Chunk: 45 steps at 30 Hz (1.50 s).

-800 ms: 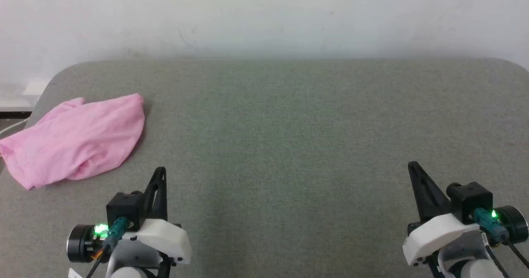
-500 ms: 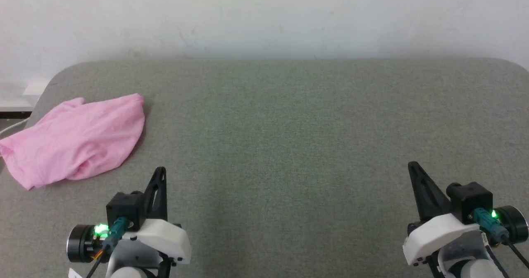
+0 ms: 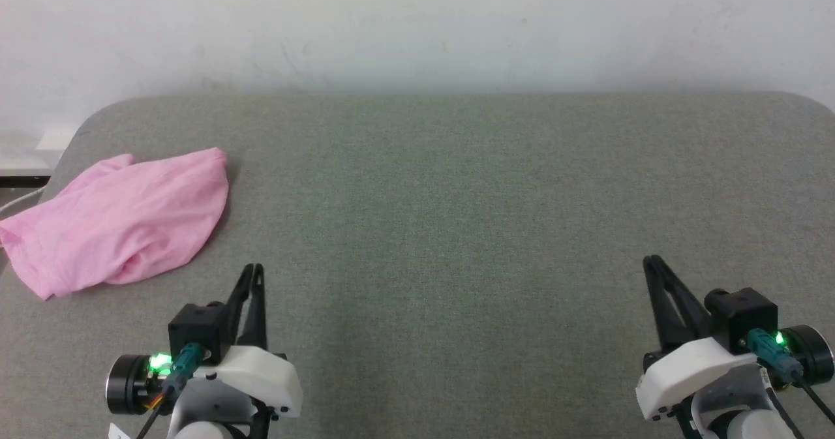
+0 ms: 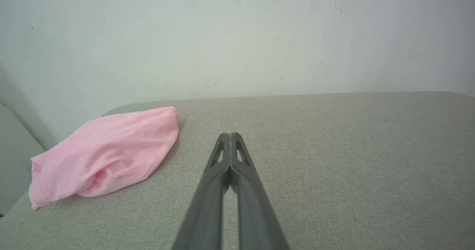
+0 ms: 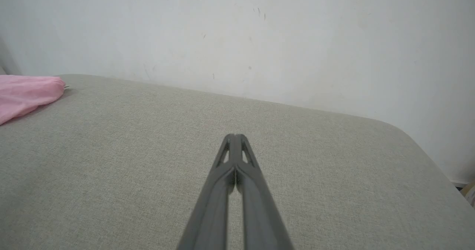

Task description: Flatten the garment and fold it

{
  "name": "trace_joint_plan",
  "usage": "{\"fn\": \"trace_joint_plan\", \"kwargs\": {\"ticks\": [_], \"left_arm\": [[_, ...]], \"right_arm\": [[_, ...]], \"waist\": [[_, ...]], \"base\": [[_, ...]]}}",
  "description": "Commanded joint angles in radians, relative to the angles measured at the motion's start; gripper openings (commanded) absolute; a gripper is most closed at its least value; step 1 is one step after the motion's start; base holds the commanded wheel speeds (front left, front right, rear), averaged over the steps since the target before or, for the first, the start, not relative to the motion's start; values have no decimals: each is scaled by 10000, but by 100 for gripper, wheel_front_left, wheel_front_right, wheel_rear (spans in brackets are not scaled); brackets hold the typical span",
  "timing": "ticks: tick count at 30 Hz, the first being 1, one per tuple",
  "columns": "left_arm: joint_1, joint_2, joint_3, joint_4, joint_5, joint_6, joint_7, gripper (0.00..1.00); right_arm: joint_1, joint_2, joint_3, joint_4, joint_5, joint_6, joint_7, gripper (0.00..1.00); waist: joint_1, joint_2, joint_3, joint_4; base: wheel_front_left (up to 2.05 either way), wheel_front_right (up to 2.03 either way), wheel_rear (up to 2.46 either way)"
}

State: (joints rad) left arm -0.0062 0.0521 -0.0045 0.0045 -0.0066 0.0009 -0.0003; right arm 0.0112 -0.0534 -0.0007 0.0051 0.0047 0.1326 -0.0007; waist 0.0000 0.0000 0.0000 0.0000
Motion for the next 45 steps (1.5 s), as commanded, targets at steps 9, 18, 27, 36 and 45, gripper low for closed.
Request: {"fn": "trace_joint_plan", "kwargs": {"ticks": [9, 18, 27, 36, 45], "left_arm": [[-51, 1, -120, 90, -45, 85, -97, 100], [-151, 24, -250, 268, -129, 222, -283, 100], [-209, 62, -327, 383, -251, 388, -480, 100], [-250, 103, -415, 477, -380, 547, -677, 100], [-292, 155, -512, 595, -518, 696, -869, 100]], "right_arm": [[-8, -2, -27, 21, 47, 1, -85, 100], [-8, 0, -71, 49, 86, -1, -218, 100], [-54, 3, -45, 67, 104, -2, -312, 100], [-100, 6, -7, 67, 117, -4, -378, 100], [-138, 8, 54, 88, 203, -5, -484, 100]], "waist": [[0, 0, 1, 34], [0, 0, 11, 346], [0, 0, 63, 900], [0, 0, 113, 1517], [0, 0, 103, 2052]], "base": [[0, 0, 0], [0, 0, 0], [0, 0, 0], [0, 0, 0], [0, 0, 0]]}}
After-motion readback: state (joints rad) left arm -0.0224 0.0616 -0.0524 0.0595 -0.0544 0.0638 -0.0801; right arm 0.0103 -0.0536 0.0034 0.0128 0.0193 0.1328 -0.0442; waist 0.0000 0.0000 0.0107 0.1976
